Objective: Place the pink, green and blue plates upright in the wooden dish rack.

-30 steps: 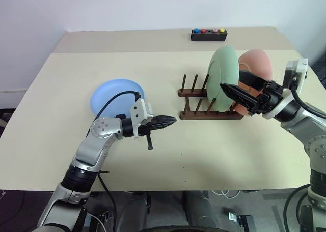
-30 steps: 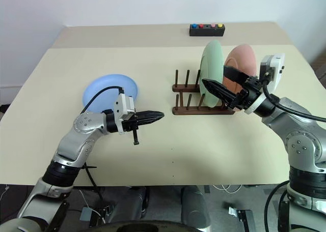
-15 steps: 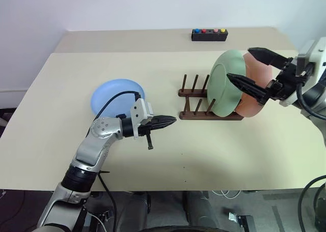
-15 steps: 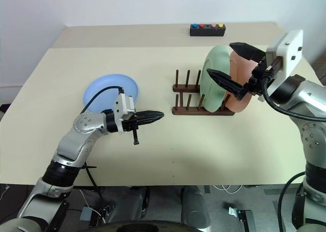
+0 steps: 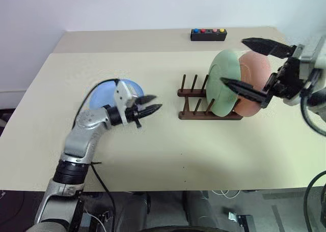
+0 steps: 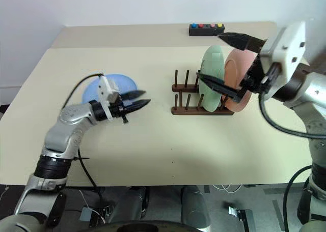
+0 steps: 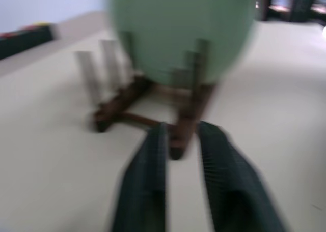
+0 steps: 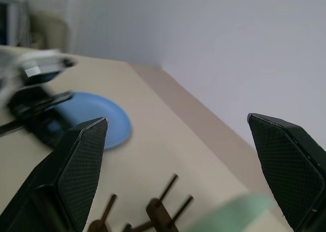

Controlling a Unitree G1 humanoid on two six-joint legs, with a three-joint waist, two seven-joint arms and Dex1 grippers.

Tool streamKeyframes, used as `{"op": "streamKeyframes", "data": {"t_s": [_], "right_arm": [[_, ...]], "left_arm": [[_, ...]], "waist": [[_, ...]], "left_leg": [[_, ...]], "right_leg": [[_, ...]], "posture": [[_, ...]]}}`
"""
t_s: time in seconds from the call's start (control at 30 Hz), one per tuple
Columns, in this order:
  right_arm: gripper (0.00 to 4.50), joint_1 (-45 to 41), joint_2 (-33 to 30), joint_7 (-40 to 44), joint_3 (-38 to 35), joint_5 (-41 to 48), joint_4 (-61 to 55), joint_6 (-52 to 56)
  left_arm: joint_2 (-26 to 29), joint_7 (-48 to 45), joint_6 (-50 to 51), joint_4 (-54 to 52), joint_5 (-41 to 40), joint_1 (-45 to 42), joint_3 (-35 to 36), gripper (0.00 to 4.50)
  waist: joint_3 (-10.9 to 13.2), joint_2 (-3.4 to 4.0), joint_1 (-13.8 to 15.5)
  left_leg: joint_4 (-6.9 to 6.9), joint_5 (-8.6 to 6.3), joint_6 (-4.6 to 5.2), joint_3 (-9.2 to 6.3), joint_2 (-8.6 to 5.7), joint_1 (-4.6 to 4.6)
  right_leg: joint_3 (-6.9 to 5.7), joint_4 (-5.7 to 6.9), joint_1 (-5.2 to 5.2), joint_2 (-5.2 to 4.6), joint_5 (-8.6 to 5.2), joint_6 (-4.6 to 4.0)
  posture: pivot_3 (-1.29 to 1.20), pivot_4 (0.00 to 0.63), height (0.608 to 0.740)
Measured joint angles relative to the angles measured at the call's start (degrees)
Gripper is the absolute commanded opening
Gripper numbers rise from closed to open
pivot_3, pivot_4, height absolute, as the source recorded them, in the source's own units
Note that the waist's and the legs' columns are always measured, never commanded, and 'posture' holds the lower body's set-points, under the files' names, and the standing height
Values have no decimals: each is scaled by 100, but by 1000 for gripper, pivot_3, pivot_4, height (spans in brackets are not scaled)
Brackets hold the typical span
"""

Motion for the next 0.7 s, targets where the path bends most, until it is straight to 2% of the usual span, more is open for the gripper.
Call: {"op": "streamKeyframes", "data": {"t_s": [0.1,0.13,0.23,0.37,0.7], "right_arm": [[4500,-20,-11,95,455,-500,-54,-307],[4500,-20,-9,122,577,-615,-59,-375],[4500,-6,30,223,1119,-1197,-75,-793],[4500,39,274,312,1579,-1632,-5,-1131],[4500,129,479,548,1938,-2035,141,-1397]], "left_arm": [[112,526,38,229,155,-92,303,4233],[128,698,47,326,247,-145,388,4447],[143,1656,331,792,614,-475,691,4447],[264,2776,1497,1234,964,-846,956,4447],[686,3464,3211,2024,1267,-1403,1042,4447]], "waist": [[0,-1,3],[0,-1,6],[3,-7,8],[11,-21,2],[18,-33,-2]], "left_leg": [[0,0,0,-1,0,0],[0,0,-1,0,0,0],[2,0,-1,-1,0,-1],[0,0,-1,-2,-1,-5],[-3,1,-2,-3,-1,-9]], "right_leg": [[0,2,-3,1,0,0],[0,2,-3,1,0,0],[-1,2,-3,0,1,1],[-2,3,-9,0,1,1],[-3,8,-16,0,2,0]], "posture": [[0,150,740],[0,150,740],[0,150,740],[0,150,740],[0,150,740]]}}
